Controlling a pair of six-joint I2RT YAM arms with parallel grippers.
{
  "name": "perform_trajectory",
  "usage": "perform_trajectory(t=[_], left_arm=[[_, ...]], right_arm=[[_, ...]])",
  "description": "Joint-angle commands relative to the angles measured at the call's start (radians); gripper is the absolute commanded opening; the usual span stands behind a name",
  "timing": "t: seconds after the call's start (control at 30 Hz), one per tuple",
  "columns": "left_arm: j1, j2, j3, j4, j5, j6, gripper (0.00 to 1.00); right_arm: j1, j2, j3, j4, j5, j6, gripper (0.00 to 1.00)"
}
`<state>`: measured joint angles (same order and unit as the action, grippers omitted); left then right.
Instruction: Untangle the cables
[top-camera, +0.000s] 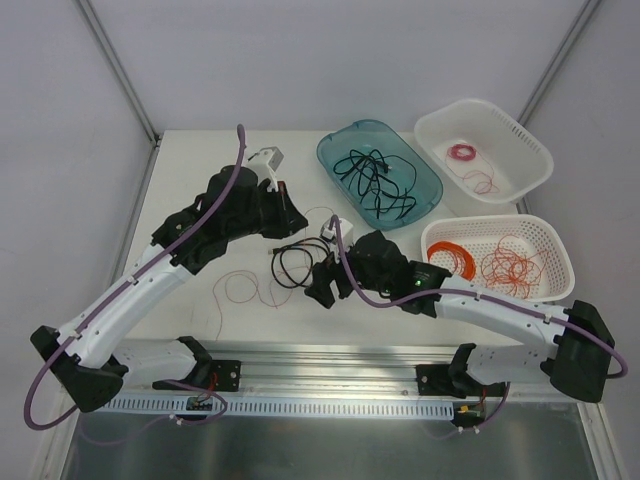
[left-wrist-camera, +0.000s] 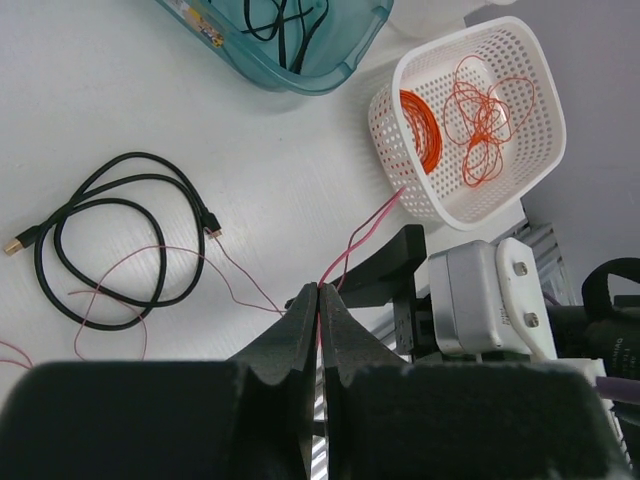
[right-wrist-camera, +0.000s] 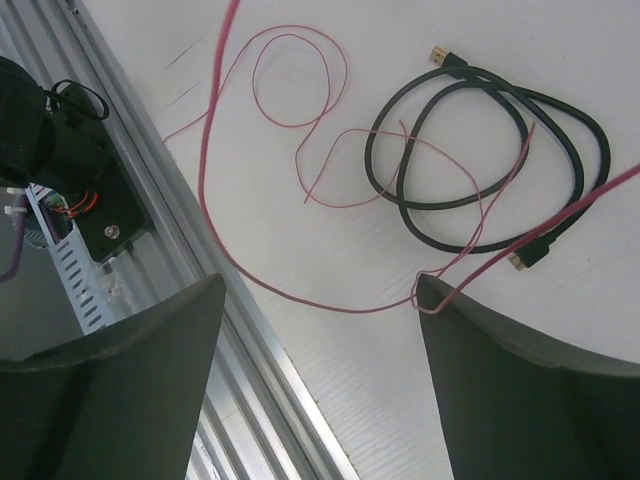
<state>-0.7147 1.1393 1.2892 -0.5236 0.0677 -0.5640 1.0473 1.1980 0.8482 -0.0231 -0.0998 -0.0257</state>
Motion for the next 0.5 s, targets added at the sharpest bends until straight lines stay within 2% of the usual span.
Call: perform_trajectory(t=[0.0,0.03,0.1,0.13,0.2,0.23,0.3,0.33,0.43,0.47], left_arm=[[-0.011,-0.029,0.027,0.050,-0.026,-0.039,0.00],[-0.012,-0.033,0.027,0.050,-0.034,-0.048,0.00],[-0.011,-0.036,0.022,0.050,-0.042,-0.054,0.00],[-0.011,-0.035,0.022,0.050,-0.046,-0.059,0.00],[-0.011,-0.038,0.013,0.050,-0.065,-0.063,0.00],[-0.011,-0.038,0.012,0.050,-0.063,-0.066,0.00],[-0.012,-0.039,0.004,0.050,-0.103,-0.071,0.00],[-0.011,-0.039,0.001,0.050,-0.117,-0.073,0.00],[-0.011,-0.036,-0.008,0.050,-0.149,-0.068,0.01],[-0.011,-0.035,-0.013,0.048,-0.155,-0.062,0.06]], right_arm=[[0.019,0.005,0.040,0.069,0.074,-0.017,0.80],[0.020,0.005,0.038,0.071,0.092,-0.017,0.69],[0.025,0.003,0.031,0.077,0.135,-0.017,0.58],[0.025,0.003,0.029,0.077,0.144,-0.017,0.48],[0.029,-0.005,0.028,0.072,0.152,-0.019,0.39],[0.030,-0.006,0.028,0.069,0.153,-0.020,0.29],[0.034,-0.021,0.028,0.057,0.156,-0.025,0.19],[0.033,-0.026,0.025,0.055,0.157,-0.026,0.10],[0.033,-0.050,0.025,0.032,0.160,-0.034,0.01],[0.034,-0.057,0.025,0.028,0.161,-0.037,0.01]])
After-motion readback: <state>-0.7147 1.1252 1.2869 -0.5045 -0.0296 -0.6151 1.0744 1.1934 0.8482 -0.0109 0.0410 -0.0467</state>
